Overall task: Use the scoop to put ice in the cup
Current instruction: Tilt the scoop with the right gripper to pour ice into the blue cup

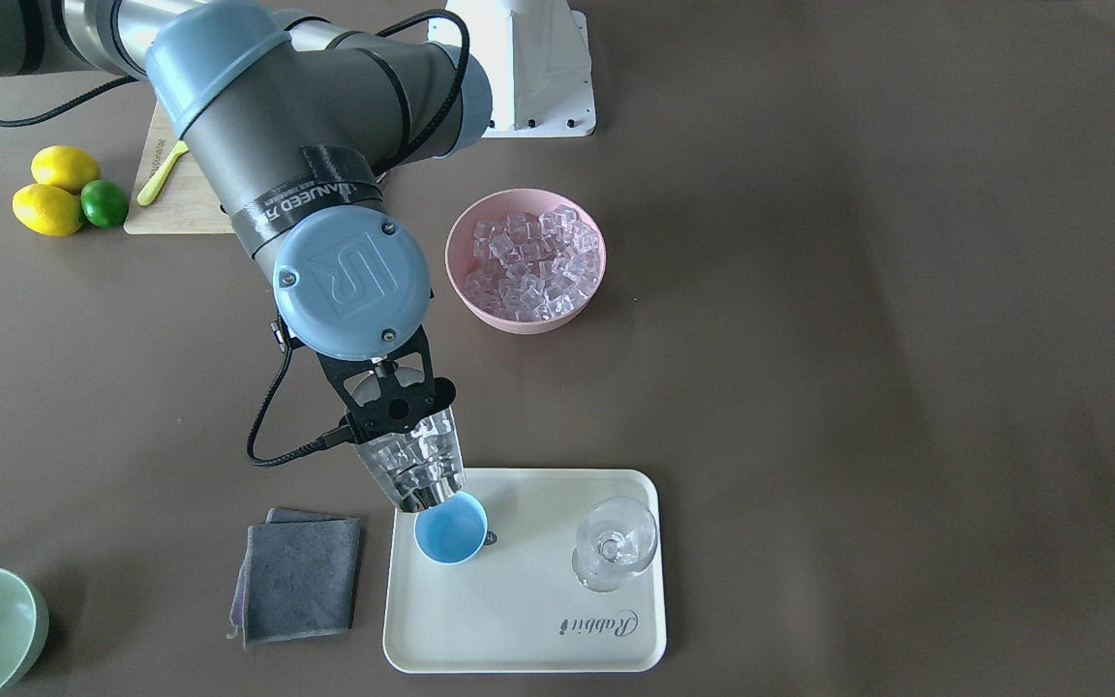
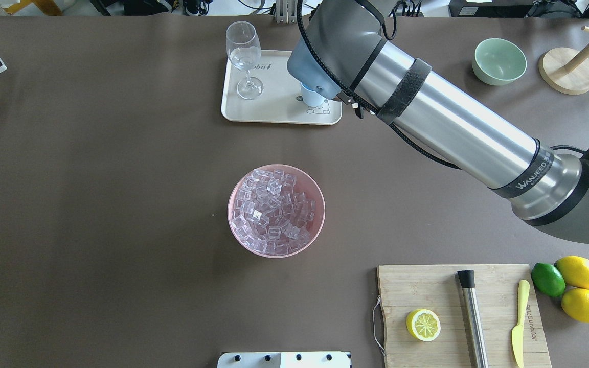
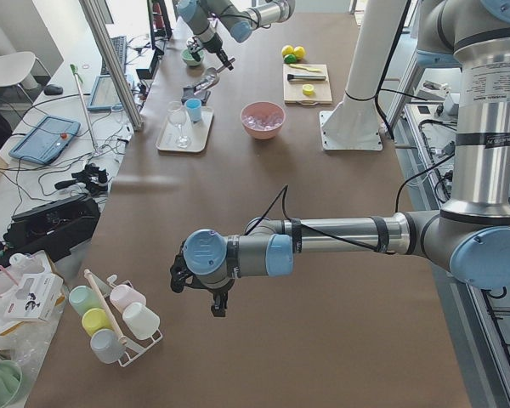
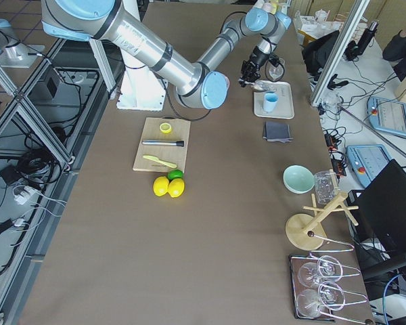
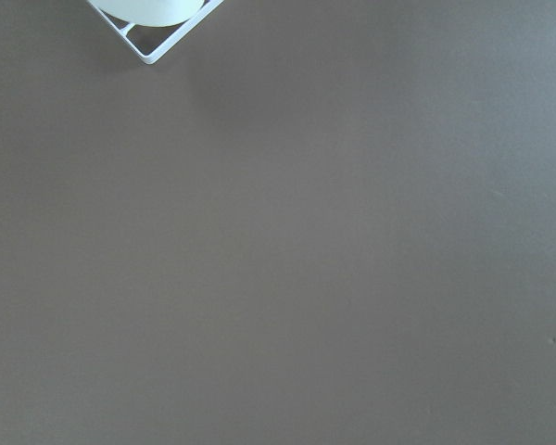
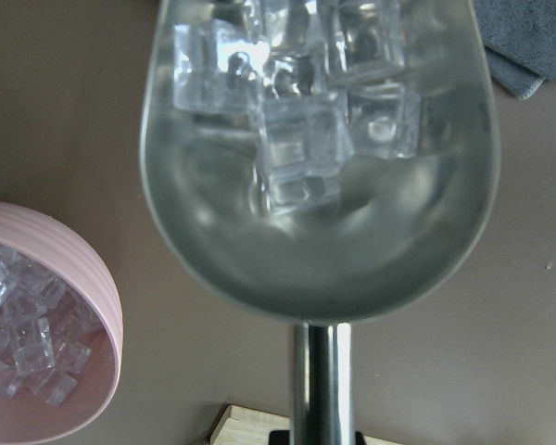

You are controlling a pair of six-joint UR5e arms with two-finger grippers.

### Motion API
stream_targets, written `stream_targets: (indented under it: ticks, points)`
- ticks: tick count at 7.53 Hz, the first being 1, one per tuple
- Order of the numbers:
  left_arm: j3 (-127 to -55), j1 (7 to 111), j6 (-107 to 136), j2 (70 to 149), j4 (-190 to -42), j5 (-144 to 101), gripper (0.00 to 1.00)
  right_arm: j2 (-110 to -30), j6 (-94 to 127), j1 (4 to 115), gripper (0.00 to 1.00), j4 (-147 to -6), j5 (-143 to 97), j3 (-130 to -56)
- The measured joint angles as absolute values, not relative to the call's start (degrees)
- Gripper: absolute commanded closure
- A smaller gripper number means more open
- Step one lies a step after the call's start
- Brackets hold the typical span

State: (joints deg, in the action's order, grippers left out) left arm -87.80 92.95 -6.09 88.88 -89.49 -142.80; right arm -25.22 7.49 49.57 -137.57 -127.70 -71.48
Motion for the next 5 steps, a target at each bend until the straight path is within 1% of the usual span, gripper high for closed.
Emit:
stream_targets:
  ticks: [5]
  points:
    - [-87.23,93.77,-7.81,88.52,-89.61,-143.13,0.02,-23.99,6.26,49.52,1.00,-140.98,-127.62,-70.91]
